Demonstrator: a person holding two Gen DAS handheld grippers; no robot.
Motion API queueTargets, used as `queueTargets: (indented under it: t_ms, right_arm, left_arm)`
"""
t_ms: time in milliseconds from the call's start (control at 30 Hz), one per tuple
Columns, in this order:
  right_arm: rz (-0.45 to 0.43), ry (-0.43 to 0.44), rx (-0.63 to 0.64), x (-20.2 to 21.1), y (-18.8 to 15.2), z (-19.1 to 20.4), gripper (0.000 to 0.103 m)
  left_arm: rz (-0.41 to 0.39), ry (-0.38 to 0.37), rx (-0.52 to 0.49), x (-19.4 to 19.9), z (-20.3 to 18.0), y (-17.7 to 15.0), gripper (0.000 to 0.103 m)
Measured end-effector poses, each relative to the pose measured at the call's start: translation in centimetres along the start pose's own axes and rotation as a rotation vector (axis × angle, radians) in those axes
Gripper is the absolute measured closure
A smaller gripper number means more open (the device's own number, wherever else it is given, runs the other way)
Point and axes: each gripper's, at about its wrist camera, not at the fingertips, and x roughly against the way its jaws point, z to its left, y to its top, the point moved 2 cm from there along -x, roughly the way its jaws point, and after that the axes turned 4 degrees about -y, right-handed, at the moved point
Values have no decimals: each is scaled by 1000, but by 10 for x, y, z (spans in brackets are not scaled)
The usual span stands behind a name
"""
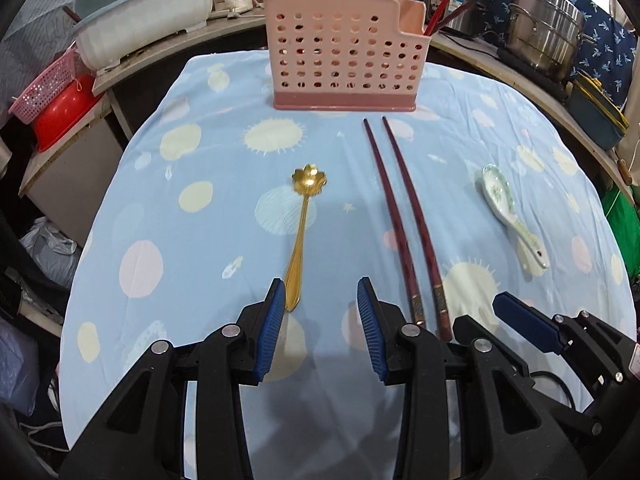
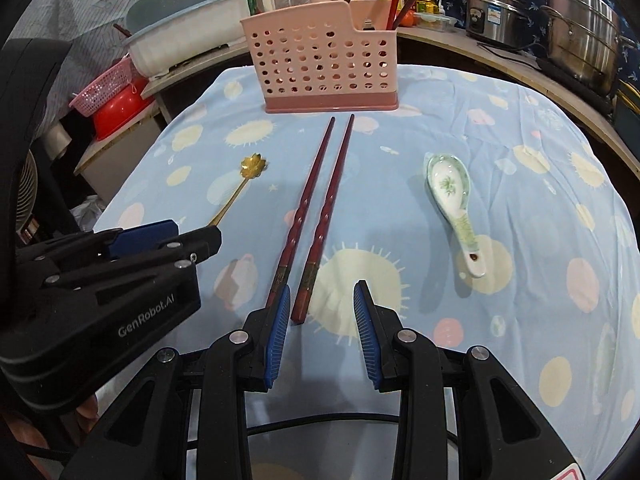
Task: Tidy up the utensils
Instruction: 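Move both tools back down to the two dark red chopsticks, then close the right tool on one dark red chopstick while the left tool grasps the other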
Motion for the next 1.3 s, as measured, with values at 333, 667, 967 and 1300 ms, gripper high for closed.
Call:
queueTargets:
  t_ms: [333,667,967,1300]
  right_arm:
    - [22,-24,29,-16,-2,7,73]
    - [28,-41,29,-21,-2,-5,96]
    - [27,-52,-18,-16,-6,-26,96]
    - [28,-62,-46,-12,-12,-41,96]
  left_arm:
    - [23,-1,4,-7,3,-6,68]
    - [33,-22,-6,-13,-8,-5,68]
    - [37,-51,-27,-14,-27,-6,67]
    - [63,-82,-40,-24,-46,-9,68]
